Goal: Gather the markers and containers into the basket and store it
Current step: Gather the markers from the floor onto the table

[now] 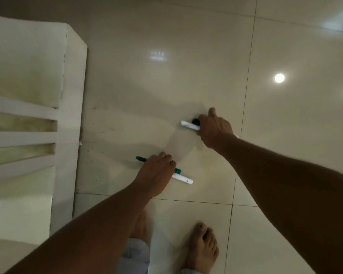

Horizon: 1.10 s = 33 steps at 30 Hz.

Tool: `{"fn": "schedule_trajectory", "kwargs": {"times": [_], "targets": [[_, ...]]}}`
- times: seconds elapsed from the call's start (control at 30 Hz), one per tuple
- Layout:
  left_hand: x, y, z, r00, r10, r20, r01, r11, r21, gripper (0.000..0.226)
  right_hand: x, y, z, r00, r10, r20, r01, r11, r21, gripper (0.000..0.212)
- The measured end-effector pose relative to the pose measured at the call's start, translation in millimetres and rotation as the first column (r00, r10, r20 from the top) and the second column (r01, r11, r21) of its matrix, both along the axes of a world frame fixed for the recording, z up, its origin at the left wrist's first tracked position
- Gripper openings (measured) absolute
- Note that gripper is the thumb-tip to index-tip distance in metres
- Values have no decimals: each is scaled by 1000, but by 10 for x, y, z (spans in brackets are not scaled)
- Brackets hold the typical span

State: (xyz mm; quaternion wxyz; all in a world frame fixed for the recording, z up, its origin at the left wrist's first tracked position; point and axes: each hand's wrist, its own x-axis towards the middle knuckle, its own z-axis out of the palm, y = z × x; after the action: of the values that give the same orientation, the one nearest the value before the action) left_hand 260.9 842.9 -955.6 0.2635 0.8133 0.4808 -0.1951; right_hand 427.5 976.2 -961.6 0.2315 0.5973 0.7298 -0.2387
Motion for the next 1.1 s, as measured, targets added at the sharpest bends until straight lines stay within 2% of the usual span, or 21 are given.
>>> {"fn": "schedule_trajectory", "kwargs": {"times": [0.1,0.13,0.17,0.23,0.33,0.37,0.43,0.5,0.63,0.77,0.83,0.9,0.97,1.1], "targets": [[-70,-48,111,980,198,-8,-198,979,-54,22,195,-249,108,964,-253,-85,237,957,-169,23],[-85,-48,191,945,326,13,-324,943,-77,17,235,-329,175,919,-376,-121,341,909,-239,23],[-94,-38,284,874,483,48,-476,872,-114,13,264,-404,263,852,-499,-155,441,846,-301,24],[-75,-1,523,655,752,78,-718,651,-246,11,256,-563,545,677,-711,-193,582,677,-451,24],[-27,95,1046,323,941,102,-842,335,-423,15,129,-742,1161,349,-910,-225,610,403,-682,29],[-13,141,1283,226,966,125,-848,259,-462,15,51,-764,1393,274,-931,-242,584,361,-727,29],[1,225,1771,68,981,180,-842,154,-517,14,-147,-766,1843,211,-934,-289,529,357,-770,25],[-71,280,2301,-25,973,228,-842,102,-529,13,-399,-740,2323,189,-920,-343,474,392,-788,23],[-391,330,3233,-133,955,266,-861,22,-508,15,-904,-629,3220,177,-891,-417,446,451,-773,21],[-923,299,4042,-177,921,348,-902,-10,-432,17,-1520,-558,3957,326,-779,-535,404,627,-666,18],[-1261,214,4348,-253,890,379,-896,-68,-439,19,-1925,-584,4213,383,-723,-575,362,690,-627,17],[-1601,95,4555,-341,845,413,-879,-132,-457,18,-2328,-652,4388,388,-689,-612,318,724,-612,16],[-1998,-84,4608,-410,808,424,-867,-201,-455,20,-2763,-774,4471,422,-643,-639,269,762,-589,17],[-2780,-437,4429,-582,721,376,-790,-392,-471,22,-3578,-1039,4413,592,-504,-629,172,842,-512,19]]}}
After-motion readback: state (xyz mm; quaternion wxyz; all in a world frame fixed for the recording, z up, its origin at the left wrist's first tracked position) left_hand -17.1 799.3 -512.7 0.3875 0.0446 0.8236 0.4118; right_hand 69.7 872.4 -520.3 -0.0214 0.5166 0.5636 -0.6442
